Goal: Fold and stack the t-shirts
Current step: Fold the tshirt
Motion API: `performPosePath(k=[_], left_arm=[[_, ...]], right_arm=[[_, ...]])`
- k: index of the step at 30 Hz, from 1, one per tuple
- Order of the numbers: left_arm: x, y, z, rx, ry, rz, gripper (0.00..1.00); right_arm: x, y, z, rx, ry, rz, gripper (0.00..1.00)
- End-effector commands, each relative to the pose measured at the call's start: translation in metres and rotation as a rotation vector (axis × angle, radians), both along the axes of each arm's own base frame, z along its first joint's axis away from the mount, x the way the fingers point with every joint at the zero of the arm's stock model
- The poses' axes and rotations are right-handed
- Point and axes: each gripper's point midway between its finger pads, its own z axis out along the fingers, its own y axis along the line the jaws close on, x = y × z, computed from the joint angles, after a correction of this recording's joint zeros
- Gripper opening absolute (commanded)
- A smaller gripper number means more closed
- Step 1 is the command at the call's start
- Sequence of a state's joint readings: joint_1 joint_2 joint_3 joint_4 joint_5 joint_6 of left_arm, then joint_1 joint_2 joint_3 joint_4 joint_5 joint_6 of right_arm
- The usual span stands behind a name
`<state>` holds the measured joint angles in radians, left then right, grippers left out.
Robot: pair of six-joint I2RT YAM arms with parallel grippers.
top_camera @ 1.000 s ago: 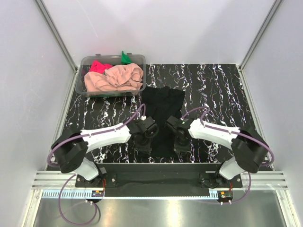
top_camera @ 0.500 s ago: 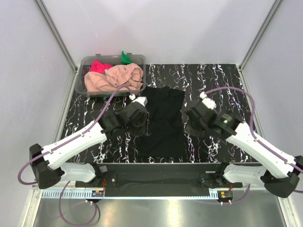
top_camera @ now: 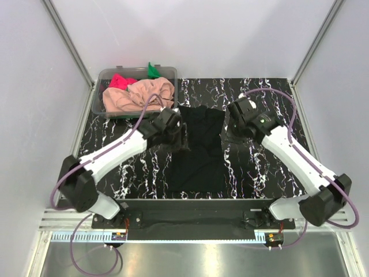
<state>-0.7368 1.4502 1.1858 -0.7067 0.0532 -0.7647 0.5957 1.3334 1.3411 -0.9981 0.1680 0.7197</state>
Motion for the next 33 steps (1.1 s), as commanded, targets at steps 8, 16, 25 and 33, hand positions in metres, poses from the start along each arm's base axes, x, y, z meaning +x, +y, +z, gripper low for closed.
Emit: performPosePath(k=[8,16,25,33], left_arm=[[0.079,-0.042,0.016,-0.127,-0.001,-0.003,0.59],[0.095,-0.042,-0.027,-0.104,0.08,-0.121,0.59],[0.066,-0.013,-0.062,-0.078,0.163,-0.159,0.59],[0.055,-0.007,-0.066,-0.078,0.172,-0.156,0.59]], right_arm=[[0.066,0.009,-0.041,0.099,0.065,0.173,0.27],[0.069,0.011,-0.065,0.094,0.098,0.199,0.32],[0.06,0.003,-0.117,0.013,0.243,0.227,0.4],[0.066,0.004,-0.148,-0.009,0.268,0.271,0.41]])
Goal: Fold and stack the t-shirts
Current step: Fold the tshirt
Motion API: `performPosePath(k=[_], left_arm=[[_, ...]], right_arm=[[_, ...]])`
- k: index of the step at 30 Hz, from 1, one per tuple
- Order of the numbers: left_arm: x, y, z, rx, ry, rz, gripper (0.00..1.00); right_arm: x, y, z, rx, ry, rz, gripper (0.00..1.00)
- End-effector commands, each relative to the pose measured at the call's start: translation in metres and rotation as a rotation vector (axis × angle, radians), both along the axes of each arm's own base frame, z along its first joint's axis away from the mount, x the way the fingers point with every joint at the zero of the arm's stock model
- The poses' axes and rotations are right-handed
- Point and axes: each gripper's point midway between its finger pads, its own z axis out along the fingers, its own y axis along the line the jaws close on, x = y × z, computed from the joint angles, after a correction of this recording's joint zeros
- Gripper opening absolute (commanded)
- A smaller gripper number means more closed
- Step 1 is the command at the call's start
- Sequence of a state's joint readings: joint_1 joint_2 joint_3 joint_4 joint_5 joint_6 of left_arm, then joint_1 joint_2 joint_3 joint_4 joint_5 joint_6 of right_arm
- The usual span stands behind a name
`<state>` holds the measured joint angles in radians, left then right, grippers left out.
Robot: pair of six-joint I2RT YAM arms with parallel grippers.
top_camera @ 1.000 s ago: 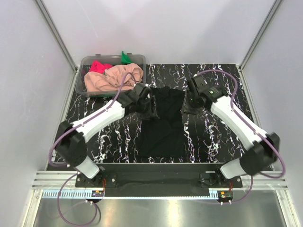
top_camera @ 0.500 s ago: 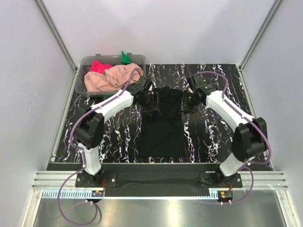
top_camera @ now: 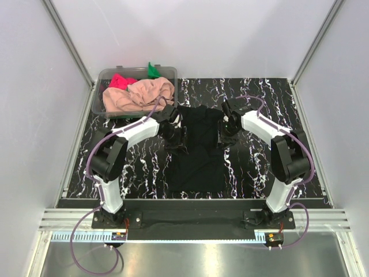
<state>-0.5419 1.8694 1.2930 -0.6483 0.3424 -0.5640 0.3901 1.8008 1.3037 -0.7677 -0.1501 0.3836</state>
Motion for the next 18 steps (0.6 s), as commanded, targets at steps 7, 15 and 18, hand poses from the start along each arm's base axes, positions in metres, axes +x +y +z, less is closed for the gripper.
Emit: performPosePath(k=[7,15,18], left_arm=[[0.007,-0.008,0.029,-0.078,-0.096,-0.045,0.59],[0.005,-0.007,0.028,-0.074,-0.097,-0.062,0.59],[0.003,-0.006,0.027,-0.069,-0.095,-0.061,0.59]], right_arm=[[0.013,0.007,-0.015,0.017,-0.021,0.015,0.41],[0.018,0.012,-0.027,0.02,0.008,0.03,0.41],[0.017,0.013,-0.031,0.024,0.022,0.036,0.4]])
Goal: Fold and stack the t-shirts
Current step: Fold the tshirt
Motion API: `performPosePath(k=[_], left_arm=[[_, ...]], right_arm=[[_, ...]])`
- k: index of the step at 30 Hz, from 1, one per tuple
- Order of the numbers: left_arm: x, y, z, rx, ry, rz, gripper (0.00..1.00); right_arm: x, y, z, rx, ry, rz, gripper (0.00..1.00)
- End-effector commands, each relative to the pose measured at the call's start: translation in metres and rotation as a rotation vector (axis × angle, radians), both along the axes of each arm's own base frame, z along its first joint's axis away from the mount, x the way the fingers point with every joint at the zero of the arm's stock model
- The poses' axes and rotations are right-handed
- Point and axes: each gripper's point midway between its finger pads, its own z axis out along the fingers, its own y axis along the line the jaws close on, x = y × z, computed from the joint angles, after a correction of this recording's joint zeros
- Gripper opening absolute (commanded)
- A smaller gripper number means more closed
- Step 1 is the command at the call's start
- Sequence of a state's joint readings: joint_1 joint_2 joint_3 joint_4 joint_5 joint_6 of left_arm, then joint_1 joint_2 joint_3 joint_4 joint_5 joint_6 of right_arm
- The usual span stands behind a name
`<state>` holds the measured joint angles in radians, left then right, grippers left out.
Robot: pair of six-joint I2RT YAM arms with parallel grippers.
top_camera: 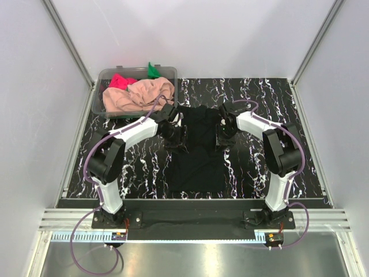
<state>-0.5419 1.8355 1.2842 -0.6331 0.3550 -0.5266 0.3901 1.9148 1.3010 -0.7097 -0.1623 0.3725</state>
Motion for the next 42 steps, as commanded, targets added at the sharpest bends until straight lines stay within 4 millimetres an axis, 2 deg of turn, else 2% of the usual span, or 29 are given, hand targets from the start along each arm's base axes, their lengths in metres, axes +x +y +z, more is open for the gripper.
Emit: performPosePath(k=[1,3,5,9,15,19,23,27,29,31,32,34,35,38,39,42], left_arm=[[0.002,-0.004,0.016,-0.042,-0.05,-0.025,0.59],[0.001,-0.002,0.015,-0.036,-0.048,-0.023,0.59],[0.0,-0.002,0.013,-0.033,-0.042,-0.022,0.59],[0.0,-0.001,0.013,-0.031,-0.039,-0.017,0.58],[0.002,-0.002,0.016,-0.032,-0.044,-0.011,0.58],[0.003,-0.004,0.012,-0.029,-0.031,-0.013,0.58],[0.005,-0.006,0.012,-0.025,-0.024,-0.013,0.58],[0.009,-0.008,0.01,-0.011,-0.021,-0.015,0.58],[0.01,-0.008,0.01,-0.005,-0.024,-0.012,0.57],[0.011,-0.008,0.011,0.0,-0.029,-0.008,0.58],[0.011,-0.008,0.01,0.002,-0.026,-0.008,0.58],[0.011,-0.007,0.009,0.008,-0.022,-0.008,0.58],[0.009,-0.005,0.006,0.022,-0.013,-0.01,0.58],[0.012,0.007,0.002,0.095,-0.022,0.013,0.58],[0.012,0.009,0.0,0.102,-0.023,0.01,0.59],[0.013,0.011,-0.007,0.119,-0.014,0.014,0.59]], right_arm=[[0.014,0.01,0.007,0.039,-0.034,0.02,0.4],[0.014,0.01,0.007,0.04,-0.036,0.02,0.31],[0.015,0.011,0.009,0.043,-0.039,0.019,0.15],[0.019,0.009,0.021,0.04,-0.076,0.011,0.08],[0.023,-0.005,0.033,-0.026,-0.129,-0.017,0.0],[0.024,-0.014,0.04,-0.062,-0.159,-0.04,0.0],[0.021,-0.016,0.039,-0.065,-0.163,-0.051,0.0],[0.014,-0.017,0.028,-0.064,-0.141,-0.066,0.0],[0.012,-0.014,0.023,-0.048,-0.119,-0.06,0.14],[0.009,-0.013,0.013,-0.052,-0.085,-0.059,0.2],[0.009,-0.012,0.011,-0.052,-0.08,-0.056,0.28],[0.01,-0.012,0.01,-0.054,-0.081,-0.067,0.29],[0.012,-0.013,0.013,-0.053,-0.094,-0.071,0.35],[0.021,-0.013,0.034,-0.046,-0.161,-0.081,0.4],[0.024,-0.012,0.047,-0.034,-0.196,-0.078,0.41],[0.029,-0.013,0.069,-0.021,-0.248,-0.083,0.41]])
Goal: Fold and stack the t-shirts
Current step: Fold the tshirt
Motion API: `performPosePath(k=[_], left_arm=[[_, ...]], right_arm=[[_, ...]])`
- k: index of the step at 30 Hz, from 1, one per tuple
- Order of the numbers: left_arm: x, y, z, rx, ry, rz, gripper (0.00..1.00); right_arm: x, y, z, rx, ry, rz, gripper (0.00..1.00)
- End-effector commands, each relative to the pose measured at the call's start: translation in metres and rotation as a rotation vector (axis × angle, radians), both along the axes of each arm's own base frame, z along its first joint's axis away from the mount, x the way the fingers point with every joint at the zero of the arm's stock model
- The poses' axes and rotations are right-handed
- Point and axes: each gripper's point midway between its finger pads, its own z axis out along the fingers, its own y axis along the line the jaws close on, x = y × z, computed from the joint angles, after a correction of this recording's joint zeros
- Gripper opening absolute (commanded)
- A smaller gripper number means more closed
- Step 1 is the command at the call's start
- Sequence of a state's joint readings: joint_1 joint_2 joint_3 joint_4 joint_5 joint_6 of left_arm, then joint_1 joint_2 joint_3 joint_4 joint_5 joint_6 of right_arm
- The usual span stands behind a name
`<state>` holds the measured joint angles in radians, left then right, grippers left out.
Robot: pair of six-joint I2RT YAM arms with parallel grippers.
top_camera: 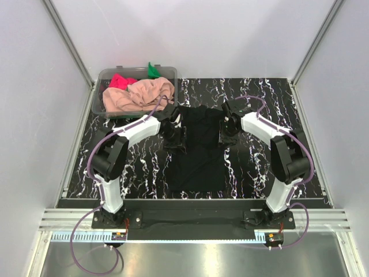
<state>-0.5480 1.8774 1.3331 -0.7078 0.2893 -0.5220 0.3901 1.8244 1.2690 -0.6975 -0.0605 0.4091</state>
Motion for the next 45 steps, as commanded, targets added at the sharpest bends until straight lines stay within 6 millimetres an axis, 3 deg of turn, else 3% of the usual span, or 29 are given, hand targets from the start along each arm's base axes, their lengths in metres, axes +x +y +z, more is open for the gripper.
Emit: performPosePath(k=[1,12,16,23,27,30,37,45], left_arm=[[0.011,0.002,0.002,0.032,-0.035,0.0,0.59],[0.017,-0.003,-0.013,0.032,-0.021,-0.019,0.57],[0.019,-0.004,-0.013,0.03,-0.029,-0.018,0.51],[0.019,-0.004,-0.007,0.016,-0.045,-0.016,0.29],[0.013,-0.002,-0.011,0.022,-0.03,-0.017,0.07],[0.01,0.002,-0.01,0.029,-0.033,-0.01,0.0],[0.014,0.016,0.008,0.069,-0.077,0.027,0.0],[0.014,0.029,0.011,0.098,-0.079,0.052,0.0]], right_arm=[[0.022,0.002,0.053,0.033,-0.162,-0.011,0.41],[0.017,0.001,0.067,0.037,-0.177,-0.003,0.39],[0.015,0.0,0.067,0.037,-0.171,-0.001,0.38],[0.011,0.001,0.064,0.042,-0.152,0.003,0.37],[0.012,0.002,0.066,0.049,-0.159,0.001,0.37],[0.011,0.003,0.067,0.052,-0.156,0.0,0.37],[0.01,0.005,0.067,0.065,-0.147,0.001,0.36],[0.007,0.008,0.067,0.082,-0.137,0.007,0.36]])
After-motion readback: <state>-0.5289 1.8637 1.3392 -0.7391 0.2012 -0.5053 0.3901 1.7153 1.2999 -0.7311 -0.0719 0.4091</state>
